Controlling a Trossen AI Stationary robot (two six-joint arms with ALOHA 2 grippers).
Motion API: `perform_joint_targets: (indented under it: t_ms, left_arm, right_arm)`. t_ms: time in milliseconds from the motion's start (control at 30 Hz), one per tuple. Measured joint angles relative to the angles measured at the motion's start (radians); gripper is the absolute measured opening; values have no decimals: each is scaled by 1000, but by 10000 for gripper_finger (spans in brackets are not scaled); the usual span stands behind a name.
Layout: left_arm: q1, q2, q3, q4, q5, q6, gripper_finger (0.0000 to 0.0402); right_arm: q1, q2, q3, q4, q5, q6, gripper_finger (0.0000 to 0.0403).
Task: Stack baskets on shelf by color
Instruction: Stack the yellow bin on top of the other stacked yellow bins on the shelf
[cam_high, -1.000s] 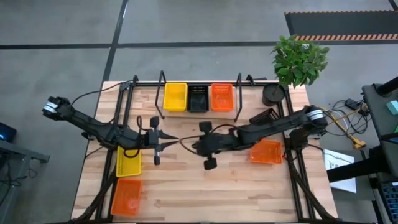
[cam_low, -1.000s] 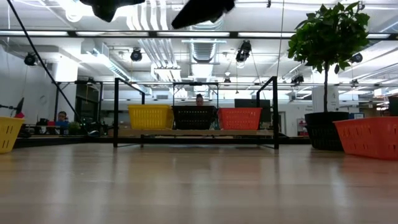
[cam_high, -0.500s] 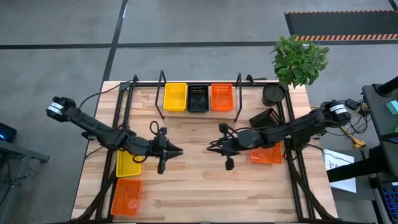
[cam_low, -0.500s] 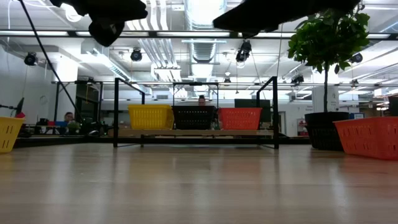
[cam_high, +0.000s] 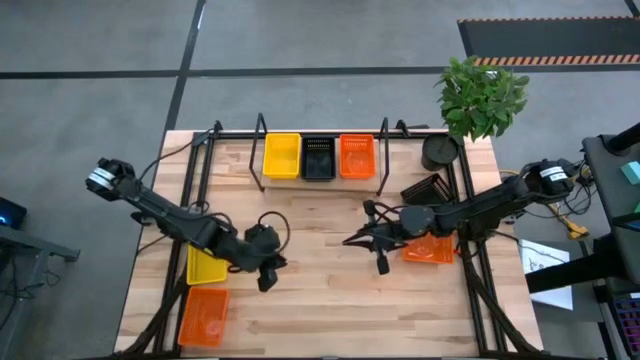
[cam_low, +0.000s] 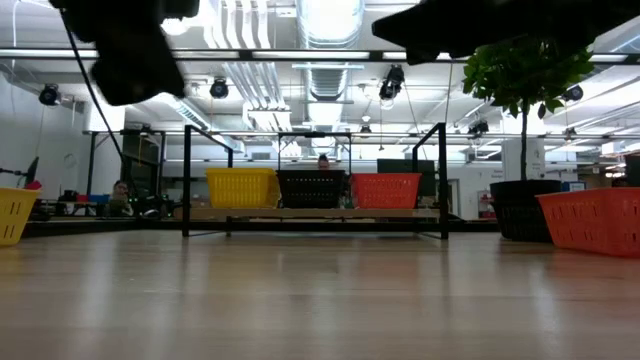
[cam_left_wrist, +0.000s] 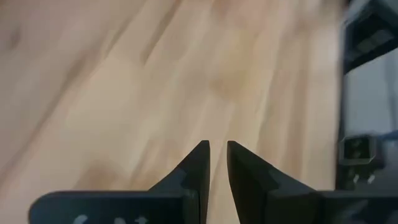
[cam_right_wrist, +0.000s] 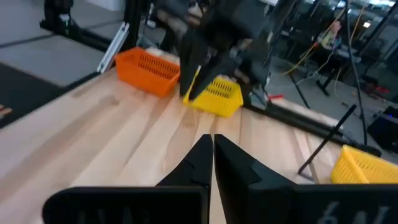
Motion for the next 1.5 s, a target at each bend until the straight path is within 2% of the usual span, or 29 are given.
perform_joint_targets:
  t_ms: [167,333,433,700,900,1300,1500]
  left_arm:
    - [-35,93,138,-350,156,-183,38]
    - [-100,187,259,-669,338,-191,38]
    - [-144,200,291,-771,383,-182,38]
    - [-273,159,229,-817,390,-140,38]
    - [-302,133,177,-812,391,-142,43]
    - [-302,130,82,-813,391,-138,159]
    - [-302,130,41,-810,390,-138,170]
  right_arm:
    - [0,-5,1,-8,0,-3,8]
    - [0,-5,0,-16,0,-3,8]
    - [0,-3,-1,-18,0,-3,9]
    - [0,-3,-3,-17,0,-3,9]
    - [0,-3,-5,-17,0,-4,9]
    - [0,-3,-7,-27,0,-8,9]
    - [0,-3,-7,-46,0,-18,9]
